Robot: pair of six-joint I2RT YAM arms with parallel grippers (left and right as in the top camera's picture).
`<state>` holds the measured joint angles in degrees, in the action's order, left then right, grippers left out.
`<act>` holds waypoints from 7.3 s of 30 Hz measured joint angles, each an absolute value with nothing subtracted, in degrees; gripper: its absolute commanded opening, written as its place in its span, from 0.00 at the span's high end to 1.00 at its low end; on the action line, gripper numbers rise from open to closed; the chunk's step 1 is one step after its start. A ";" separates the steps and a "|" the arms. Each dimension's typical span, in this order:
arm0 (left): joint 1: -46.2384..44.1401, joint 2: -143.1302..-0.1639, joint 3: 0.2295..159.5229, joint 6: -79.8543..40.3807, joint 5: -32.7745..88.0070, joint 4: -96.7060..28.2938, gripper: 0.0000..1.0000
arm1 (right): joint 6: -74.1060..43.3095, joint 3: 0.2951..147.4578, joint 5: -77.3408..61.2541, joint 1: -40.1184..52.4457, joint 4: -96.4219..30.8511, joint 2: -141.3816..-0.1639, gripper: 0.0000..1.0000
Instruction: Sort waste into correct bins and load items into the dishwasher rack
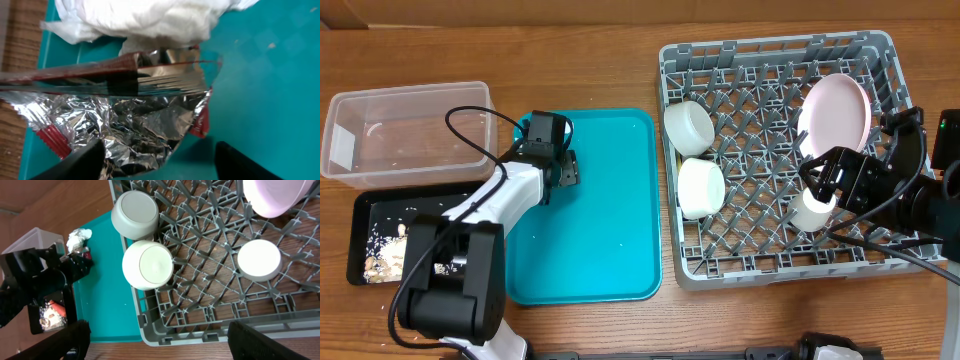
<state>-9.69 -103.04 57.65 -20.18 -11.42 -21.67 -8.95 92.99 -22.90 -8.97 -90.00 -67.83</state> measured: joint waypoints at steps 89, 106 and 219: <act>-7.09 -111.55 63.09 -8.23 -11.29 -7.68 0.87 | -8.93 92.99 -22.92 -8.97 -91.44 -67.83 0.10; 1.69 -87.18 68.27 -8.80 -16.45 -19.09 0.96 | -8.95 92.99 -22.92 -8.97 -92.07 -67.83 0.10; 7.46 -43.62 93.06 -6.17 6.20 -83.00 0.00 | 12.25 1.06 -21.61 2.68 -3.49 -0.80 0.00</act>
<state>7.46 -43.62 93.06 -6.17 6.20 -83.00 12.25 1.06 -21.61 2.68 -3.49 -0.80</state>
